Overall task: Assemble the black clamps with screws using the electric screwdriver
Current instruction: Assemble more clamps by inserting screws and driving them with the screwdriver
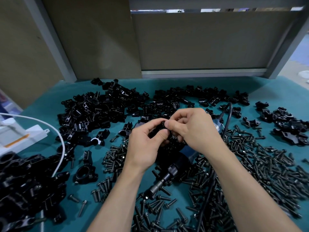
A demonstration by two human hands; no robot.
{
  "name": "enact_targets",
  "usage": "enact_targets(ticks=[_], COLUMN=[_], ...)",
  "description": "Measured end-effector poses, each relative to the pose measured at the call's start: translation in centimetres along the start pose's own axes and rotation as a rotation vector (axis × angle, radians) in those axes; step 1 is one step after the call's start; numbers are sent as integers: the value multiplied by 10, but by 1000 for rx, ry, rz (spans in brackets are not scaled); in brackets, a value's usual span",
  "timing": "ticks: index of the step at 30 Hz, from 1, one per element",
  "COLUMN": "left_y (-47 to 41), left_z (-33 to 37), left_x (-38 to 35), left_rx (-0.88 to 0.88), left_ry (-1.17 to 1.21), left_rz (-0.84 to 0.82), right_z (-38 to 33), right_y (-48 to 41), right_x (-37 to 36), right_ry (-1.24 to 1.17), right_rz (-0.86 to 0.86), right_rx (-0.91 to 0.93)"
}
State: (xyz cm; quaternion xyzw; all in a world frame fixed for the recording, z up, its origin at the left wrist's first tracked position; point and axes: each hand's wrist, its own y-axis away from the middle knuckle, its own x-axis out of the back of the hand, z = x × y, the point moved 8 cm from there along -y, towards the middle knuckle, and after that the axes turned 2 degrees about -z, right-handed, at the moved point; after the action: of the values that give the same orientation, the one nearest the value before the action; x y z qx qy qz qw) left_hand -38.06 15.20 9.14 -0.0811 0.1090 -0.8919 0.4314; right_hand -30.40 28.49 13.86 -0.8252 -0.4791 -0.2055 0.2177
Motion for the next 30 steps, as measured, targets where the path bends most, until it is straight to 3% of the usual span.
enact_targets(ticks=[6, 9, 14, 22, 27, 30], left_y=[-2, -1, 0, 0, 0, 1], left_z=[-4, -1, 1, 5, 1, 4], left_x=[7, 6, 0, 1, -2, -2], left_rx=[35, 19, -1, -9, 24, 15], left_ry=[-12, 2, -29, 68, 59, 48], left_rz=[73, 65, 32, 20, 15, 17], right_z=[3, 3, -2, -8, -9, -8], right_y=[0, 0, -1, 4, 4, 6], right_x=[-1, -1, -6, -11, -17, -15], right_ry=[-196, -130, 207, 160, 258, 186], right_rz=[-27, -3, -1, -136, -45, -15], right_rx=[-40, -45, -63, -19, -49, -49])
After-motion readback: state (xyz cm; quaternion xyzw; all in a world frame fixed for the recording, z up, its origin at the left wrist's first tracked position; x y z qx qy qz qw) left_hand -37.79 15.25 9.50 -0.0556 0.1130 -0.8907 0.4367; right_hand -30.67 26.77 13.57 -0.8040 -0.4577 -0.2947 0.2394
